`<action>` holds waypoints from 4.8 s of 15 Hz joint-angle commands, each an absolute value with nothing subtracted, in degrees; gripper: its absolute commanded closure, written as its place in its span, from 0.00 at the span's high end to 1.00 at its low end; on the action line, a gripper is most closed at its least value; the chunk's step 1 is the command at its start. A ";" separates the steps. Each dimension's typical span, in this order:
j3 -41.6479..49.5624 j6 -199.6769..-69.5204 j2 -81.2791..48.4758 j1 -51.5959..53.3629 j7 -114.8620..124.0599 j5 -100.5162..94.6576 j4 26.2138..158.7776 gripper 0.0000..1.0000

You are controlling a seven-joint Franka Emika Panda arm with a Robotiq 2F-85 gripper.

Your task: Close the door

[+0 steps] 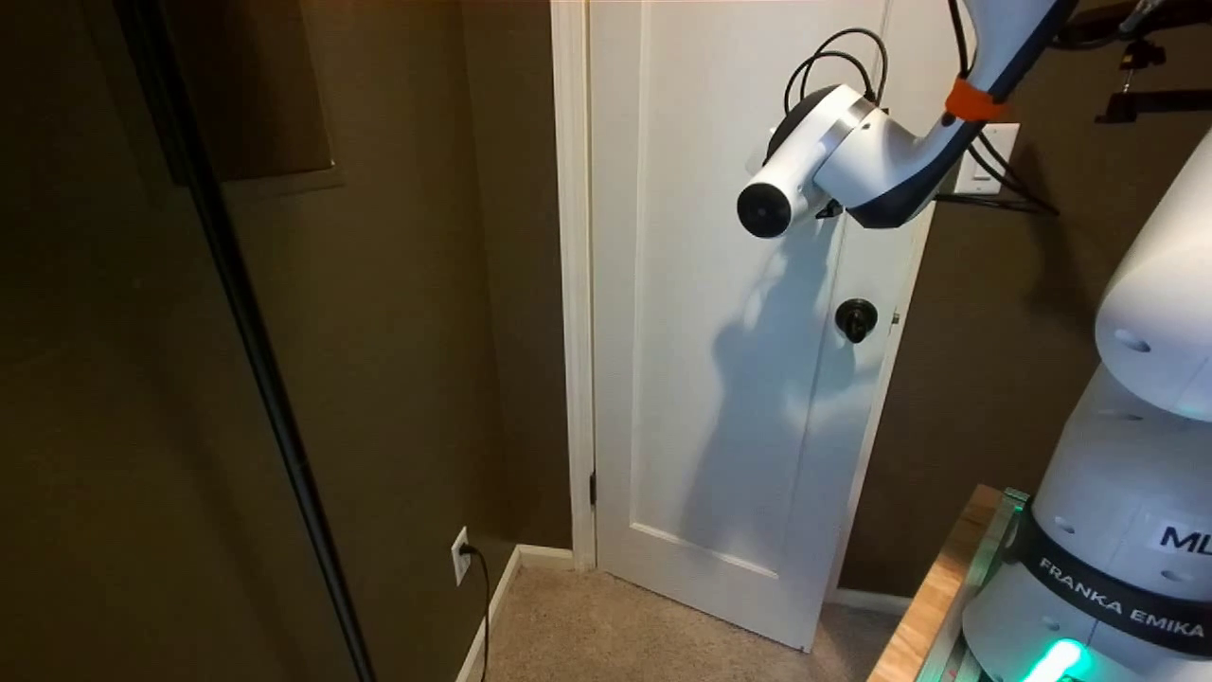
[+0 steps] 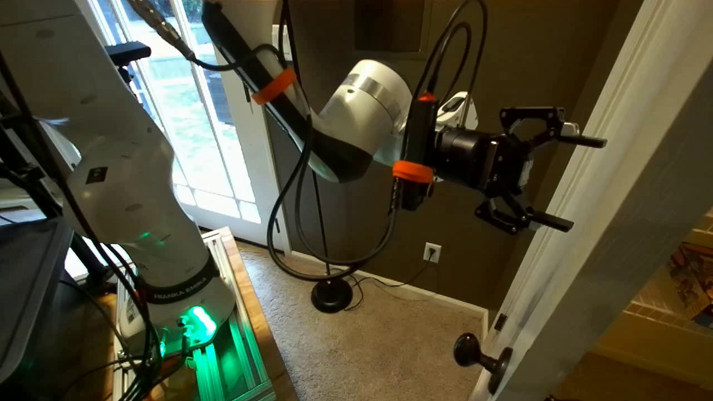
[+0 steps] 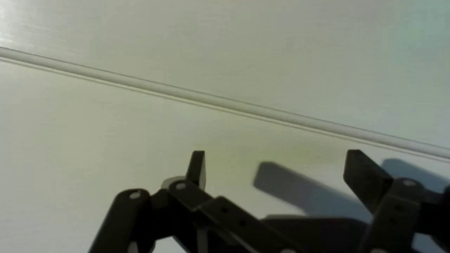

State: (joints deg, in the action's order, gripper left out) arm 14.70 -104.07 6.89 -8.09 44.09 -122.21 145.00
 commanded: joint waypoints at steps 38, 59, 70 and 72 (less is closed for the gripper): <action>16.54 -113.35 -23.89 -23.90 22.26 -140.19 127.53 0.00; 17.20 -147.56 -3.45 -24.92 21.90 -141.45 133.71 0.00; 17.70 -158.98 11.94 -29.14 -17.70 -98.61 156.48 0.81; 18.38 -157.42 12.75 -28.09 -21.78 -89.60 160.03 0.95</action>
